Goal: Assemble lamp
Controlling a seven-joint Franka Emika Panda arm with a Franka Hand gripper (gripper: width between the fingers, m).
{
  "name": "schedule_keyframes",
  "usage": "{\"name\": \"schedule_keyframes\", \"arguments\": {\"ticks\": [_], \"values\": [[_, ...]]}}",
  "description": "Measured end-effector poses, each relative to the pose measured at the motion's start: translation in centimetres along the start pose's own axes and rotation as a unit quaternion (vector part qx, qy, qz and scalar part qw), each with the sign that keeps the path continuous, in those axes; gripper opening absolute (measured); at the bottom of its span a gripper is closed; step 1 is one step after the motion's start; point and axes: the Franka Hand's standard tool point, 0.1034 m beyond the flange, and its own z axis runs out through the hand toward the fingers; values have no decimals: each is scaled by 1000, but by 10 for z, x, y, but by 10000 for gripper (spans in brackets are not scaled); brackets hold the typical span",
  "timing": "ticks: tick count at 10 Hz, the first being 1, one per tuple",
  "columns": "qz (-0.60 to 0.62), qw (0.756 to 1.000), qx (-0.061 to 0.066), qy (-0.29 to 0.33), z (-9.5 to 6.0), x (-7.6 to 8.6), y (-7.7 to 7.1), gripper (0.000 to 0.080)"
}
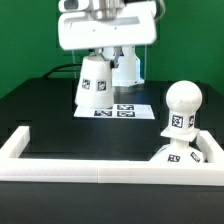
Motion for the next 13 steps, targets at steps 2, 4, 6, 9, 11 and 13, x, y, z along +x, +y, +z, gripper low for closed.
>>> {"name": "schedule_keyframes", "arguments": {"ticks": [2, 4, 6, 9, 11, 13], "values": [[23, 1000, -2, -10, -23, 15, -26, 44], [19, 1000, -2, -8, -21, 16, -25, 44], [19, 1000, -2, -8, -21, 16, -25, 44], [8, 1000, 5, 2, -40, 39, -66, 44], [17, 1000, 10, 15, -54, 56, -97, 44], [26, 999, 12, 16, -64, 78, -122, 45]]}}
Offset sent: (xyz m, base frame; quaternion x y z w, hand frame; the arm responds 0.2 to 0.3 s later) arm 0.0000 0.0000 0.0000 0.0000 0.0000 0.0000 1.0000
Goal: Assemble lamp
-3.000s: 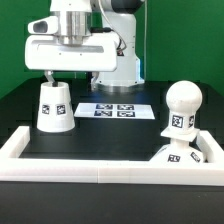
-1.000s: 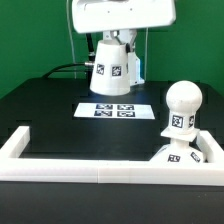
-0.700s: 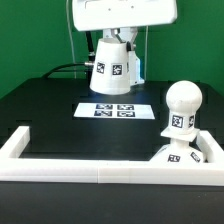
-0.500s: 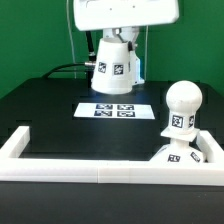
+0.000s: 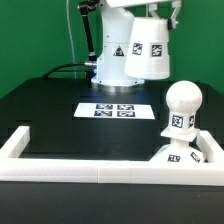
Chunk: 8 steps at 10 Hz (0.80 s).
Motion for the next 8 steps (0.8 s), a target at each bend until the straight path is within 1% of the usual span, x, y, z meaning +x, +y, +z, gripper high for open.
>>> {"name": "schedule_keyframes", "arguments": {"ticks": [1, 2, 4, 5, 6, 8], "values": [[5, 1000, 1, 0, -5, 14, -14, 45], [8, 1000, 2, 3, -7, 26, -23, 45], [22, 1000, 3, 11, -5, 47, -42, 45], [26, 1000, 1, 13, 1, 54, -51, 45], [29, 1000, -2, 10, 12, 54, -56, 45], [28, 1000, -10, -3, 36, 51, -63, 45]]}}
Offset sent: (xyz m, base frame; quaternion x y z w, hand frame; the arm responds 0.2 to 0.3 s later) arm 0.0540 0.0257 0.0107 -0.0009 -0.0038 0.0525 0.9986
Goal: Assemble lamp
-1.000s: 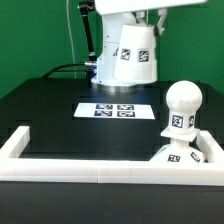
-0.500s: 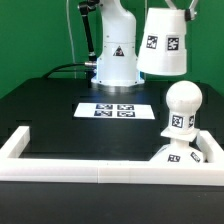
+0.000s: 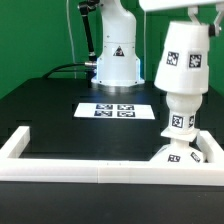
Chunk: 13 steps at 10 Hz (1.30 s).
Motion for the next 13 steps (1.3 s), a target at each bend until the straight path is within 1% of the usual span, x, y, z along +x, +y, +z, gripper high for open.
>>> {"name": "schedule_keyframes", "arguments": {"ticks": [2, 4, 5, 6, 8, 9, 10, 11, 12, 13], "values": [[-5, 1000, -9, -5, 23, -6, 2, 45], [-9, 1000, -13, -5, 42, -16, 4, 45], [-10, 1000, -15, -7, 48, -18, 6, 45], [-10, 1000, -16, -9, 52, -19, 6, 45], [-22, 1000, -18, -7, 59, -23, 13, 45], [-31, 999, -19, -9, 59, -26, 18, 49], [-49, 999, -17, -6, 56, -26, 25, 49], [-55, 998, -16, -4, 54, -27, 30, 292], [-61, 998, -16, -3, 53, -26, 33, 292], [-65, 998, -16, -7, 49, -26, 36, 432]]}}
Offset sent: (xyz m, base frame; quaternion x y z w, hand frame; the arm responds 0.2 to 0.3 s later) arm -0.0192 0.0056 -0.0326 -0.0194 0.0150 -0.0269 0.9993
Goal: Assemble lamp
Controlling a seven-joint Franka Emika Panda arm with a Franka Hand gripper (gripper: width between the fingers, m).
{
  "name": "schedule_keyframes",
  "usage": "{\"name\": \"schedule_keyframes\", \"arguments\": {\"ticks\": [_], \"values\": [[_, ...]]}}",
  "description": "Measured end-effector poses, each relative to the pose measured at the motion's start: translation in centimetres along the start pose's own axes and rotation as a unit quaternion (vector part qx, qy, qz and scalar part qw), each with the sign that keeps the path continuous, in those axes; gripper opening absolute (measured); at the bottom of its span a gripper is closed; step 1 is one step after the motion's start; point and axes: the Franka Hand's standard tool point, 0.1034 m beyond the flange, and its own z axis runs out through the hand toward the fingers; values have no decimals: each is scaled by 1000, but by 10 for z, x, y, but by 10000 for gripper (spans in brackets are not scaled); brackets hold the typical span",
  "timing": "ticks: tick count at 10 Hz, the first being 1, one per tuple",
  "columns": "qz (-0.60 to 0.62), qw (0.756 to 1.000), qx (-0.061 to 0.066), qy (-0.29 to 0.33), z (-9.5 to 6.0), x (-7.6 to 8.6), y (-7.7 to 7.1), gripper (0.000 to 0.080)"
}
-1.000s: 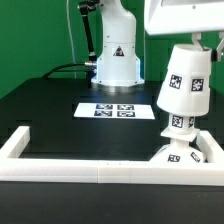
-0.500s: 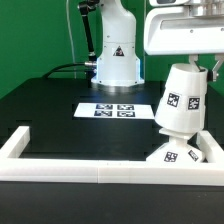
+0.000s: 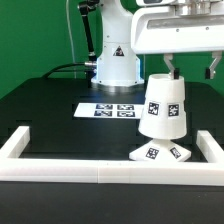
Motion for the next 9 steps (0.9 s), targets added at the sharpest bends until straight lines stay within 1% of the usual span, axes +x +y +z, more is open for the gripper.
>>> {"name": "schedule_keyframes", "arguments": {"ticks": [1, 2, 3, 4, 6, 7, 8, 9], "values": [[1, 1000, -2, -9, -5, -3, 4, 597], [3, 1000, -4, -19, -10, -6, 5, 597], [10, 1000, -8, -21, -14, -9, 5, 682], [18, 1000, -14, -19, -16, -12, 3, 682], [34, 999, -20, -21, -15, -21, -4, 696], [32, 999, -28, -21, -14, -24, -8, 698], [30, 999, -30, -20, -14, -26, -10, 698], [30, 999, -30, -21, -14, -25, -9, 698]]}}
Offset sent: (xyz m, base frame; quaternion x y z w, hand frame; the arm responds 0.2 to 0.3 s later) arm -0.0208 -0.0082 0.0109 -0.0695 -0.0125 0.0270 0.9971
